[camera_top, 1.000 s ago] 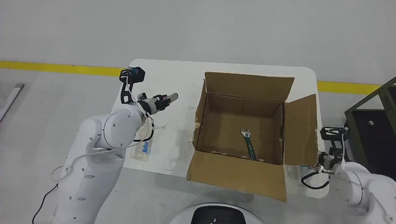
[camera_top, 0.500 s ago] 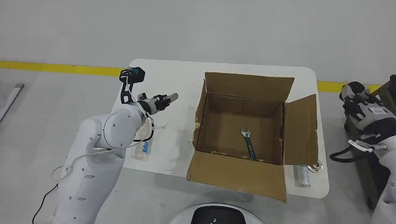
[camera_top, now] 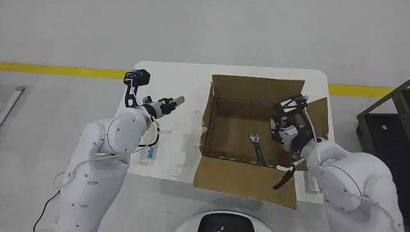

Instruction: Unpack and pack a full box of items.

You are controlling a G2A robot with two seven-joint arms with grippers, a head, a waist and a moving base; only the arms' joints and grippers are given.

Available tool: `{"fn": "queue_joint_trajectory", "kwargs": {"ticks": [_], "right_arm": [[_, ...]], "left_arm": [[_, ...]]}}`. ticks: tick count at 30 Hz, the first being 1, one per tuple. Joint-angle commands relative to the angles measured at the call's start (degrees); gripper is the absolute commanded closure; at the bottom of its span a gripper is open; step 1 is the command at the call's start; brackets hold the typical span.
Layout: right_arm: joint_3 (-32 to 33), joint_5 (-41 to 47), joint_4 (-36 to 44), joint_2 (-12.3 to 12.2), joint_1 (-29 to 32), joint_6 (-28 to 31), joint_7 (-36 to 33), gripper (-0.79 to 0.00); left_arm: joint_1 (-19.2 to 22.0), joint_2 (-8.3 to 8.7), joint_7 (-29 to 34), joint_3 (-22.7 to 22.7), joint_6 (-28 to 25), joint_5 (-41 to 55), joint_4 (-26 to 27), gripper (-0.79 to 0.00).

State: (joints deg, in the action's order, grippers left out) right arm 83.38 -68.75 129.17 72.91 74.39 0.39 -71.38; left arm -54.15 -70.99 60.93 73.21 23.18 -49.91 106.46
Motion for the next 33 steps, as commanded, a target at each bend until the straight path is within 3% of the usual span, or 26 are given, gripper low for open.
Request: {"fn": "queue_joint_trajectory", "kwargs": {"ticks": [1,6,19,22,33], "right_arm": [[-2.84,-3.43,-2.91,0.09,-0.72,-1.28,-0.24,0.0],[-7.29,-7.87,-11.77,0.41,-2.49,-4.4,-0.41,0.0],[-7.59,-8.37,-12.58,0.42,-2.44,-4.44,-0.15,0.0],[-9.39,-14.28,-15.89,0.29,-2.27,-3.38,0.74,0.0],[-18.39,-16.38,-31.33,2.64,-12.73,-10.97,-5.65,0.0]], "left_arm": [[0.0,0.0,0.0,0.0,0.0,0.0,0.0,-0.785],[0.0,0.0,0.0,0.0,0.0,0.0,0.0,-0.785],[0.0,0.0,0.0,0.0,0.0,0.0,0.0,-0.785],[0.0,0.0,0.0,0.0,0.0,0.0,0.0,-0.785],[0.0,0.0,0.0,0.0,0.0,0.0,0.0,-0.785]]}}
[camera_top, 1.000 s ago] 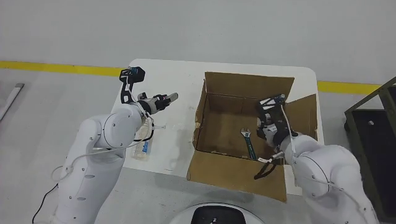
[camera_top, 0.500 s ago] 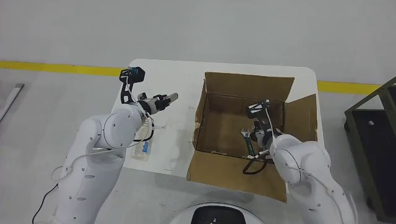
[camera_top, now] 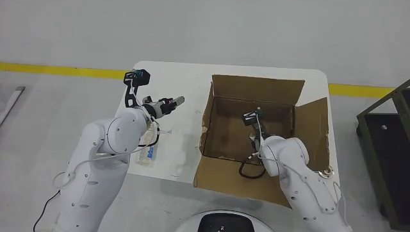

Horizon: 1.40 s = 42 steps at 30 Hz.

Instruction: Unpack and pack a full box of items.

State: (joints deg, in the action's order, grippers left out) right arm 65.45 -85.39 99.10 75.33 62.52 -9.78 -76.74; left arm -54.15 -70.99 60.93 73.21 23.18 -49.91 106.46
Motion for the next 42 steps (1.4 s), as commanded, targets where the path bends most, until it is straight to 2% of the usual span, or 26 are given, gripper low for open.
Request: {"fn": "queue_joint_trajectory", "kwargs": {"ticks": [1,4,8,9,10,16,27,32,42], "right_arm": [[-0.8,0.97,-2.19,0.43,-1.46,-1.28,-0.71,-0.012],[-1.45,0.89,-4.95,0.84,-2.98,-2.28,-1.46,-0.105],[-1.12,2.13,-6.79,1.22,-3.89,-3.42,-1.37,-0.139],[-0.92,2.18,-6.96,1.24,-3.98,-3.35,-1.34,-0.203],[-0.76,2.07,-6.99,1.25,-3.99,-3.24,-1.38,-0.225],[0.47,2.21,-7.61,1.33,-3.33,-3.44,-1.39,-0.311],[0.14,2.85,-11.66,1.95,-3.08,-4.01,1.9,-0.286],[-0.19,3.32,-13.83,2.28,-3.66,-3.71,2.95,-0.243],[-0.54,3.83,-16.2,2.81,-4.49,-3.26,4.3,-0.246]], "left_arm": [[0.0,0.0,0.0,0.0,0.0,0.0,0.0,-0.785],[0.0,0.0,0.0,0.0,0.0,0.0,0.0,-0.785],[0.0,0.0,0.0,0.0,0.0,0.0,0.0,-0.785],[0.0,0.0,0.0,0.0,0.0,0.0,0.0,-0.785],[0.0,0.0,0.0,0.0,0.0,0.0,0.0,-0.785],[0.0,0.0,0.0,0.0,0.0,0.0,0.0,-0.785],[0.0,0.0,0.0,0.0,0.0,0.0,0.0,-0.785],[0.0,0.0,0.0,0.0,0.0,0.0,0.0,-0.785],[0.0,0.0,0.0,0.0,0.0,0.0,0.0,-0.785]]}}
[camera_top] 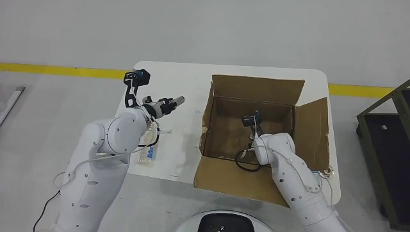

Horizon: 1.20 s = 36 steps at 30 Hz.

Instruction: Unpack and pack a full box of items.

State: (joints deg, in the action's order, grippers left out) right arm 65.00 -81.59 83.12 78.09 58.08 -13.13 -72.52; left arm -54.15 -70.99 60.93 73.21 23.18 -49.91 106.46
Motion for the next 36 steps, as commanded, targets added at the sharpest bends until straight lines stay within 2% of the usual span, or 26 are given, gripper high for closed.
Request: {"fn": "queue_joint_trajectory", "kwargs": {"ticks": [1,15,17,18,19,20,36], "right_arm": [[-0.21,0.07,-0.47,0.11,-0.13,0.13,0.15,-0.252],[-0.91,0.36,-3.73,0.82,-1.36,1.05,0.59,-0.24],[-0.94,0.7,-4.18,0.92,-1.59,1.41,0.55,-0.151],[-0.87,1.09,-4.29,0.98,-1.65,1.48,0.64,-0.132],[-0.81,1.27,-4.41,1.01,-1.7,1.56,0.74,-0.043],[-0.8,1.4,-4.47,1.05,-1.74,1.72,0.8,0.0],[2.32,4.83,2.56,0.97,-0.84,3.46,0.6,0.0]], "left_arm": [[0.0,0.0,0.0,0.0,0.0,0.0,0.0,-0.785],[0.0,0.0,0.0,0.0,0.0,0.0,0.0,-0.785],[0.0,0.0,0.0,0.0,0.0,0.0,0.0,-0.785],[0.0,0.0,0.0,0.0,0.0,0.0,0.0,-0.785],[0.0,0.0,0.0,0.0,0.0,0.0,0.0,-0.785],[0.0,0.0,0.0,0.0,0.0,0.0,0.0,-0.785],[0.0,0.0,0.0,0.0,0.0,0.0,0.0,-0.785]]}}
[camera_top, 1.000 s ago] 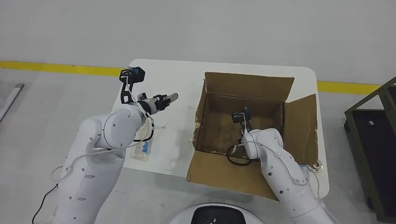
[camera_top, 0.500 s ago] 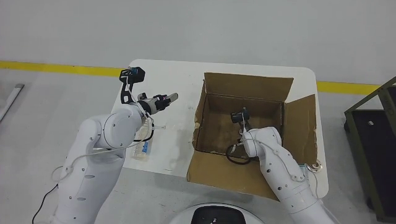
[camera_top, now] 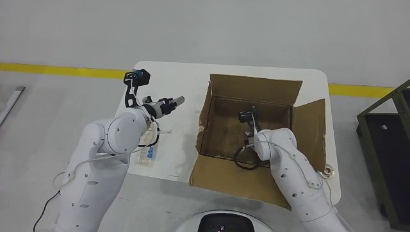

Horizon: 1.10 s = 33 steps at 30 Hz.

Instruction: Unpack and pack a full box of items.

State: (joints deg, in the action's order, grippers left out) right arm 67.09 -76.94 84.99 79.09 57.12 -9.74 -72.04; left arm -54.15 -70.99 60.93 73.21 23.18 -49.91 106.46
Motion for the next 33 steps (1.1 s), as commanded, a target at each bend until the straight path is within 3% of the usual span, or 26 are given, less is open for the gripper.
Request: {"fn": "queue_joint_trajectory", "kwargs": {"ticks": [1,20,33], "right_arm": [[0.61,0.57,1.65,-0.06,0.34,0.17,0.21,0.0],[15.1,13.73,31.54,-1.55,8.7,3.54,9.96,0.0],[15.67,15.08,31.08,-1.9,12.07,3.86,14.67,0.0]], "left_arm": [[0.0,0.0,0.0,0.0,0.0,0.0,0.0,-0.785],[0.0,0.0,0.0,0.0,0.0,0.0,0.0,-0.785],[0.0,0.0,0.0,0.0,0.0,0.0,0.0,-0.785]]}}
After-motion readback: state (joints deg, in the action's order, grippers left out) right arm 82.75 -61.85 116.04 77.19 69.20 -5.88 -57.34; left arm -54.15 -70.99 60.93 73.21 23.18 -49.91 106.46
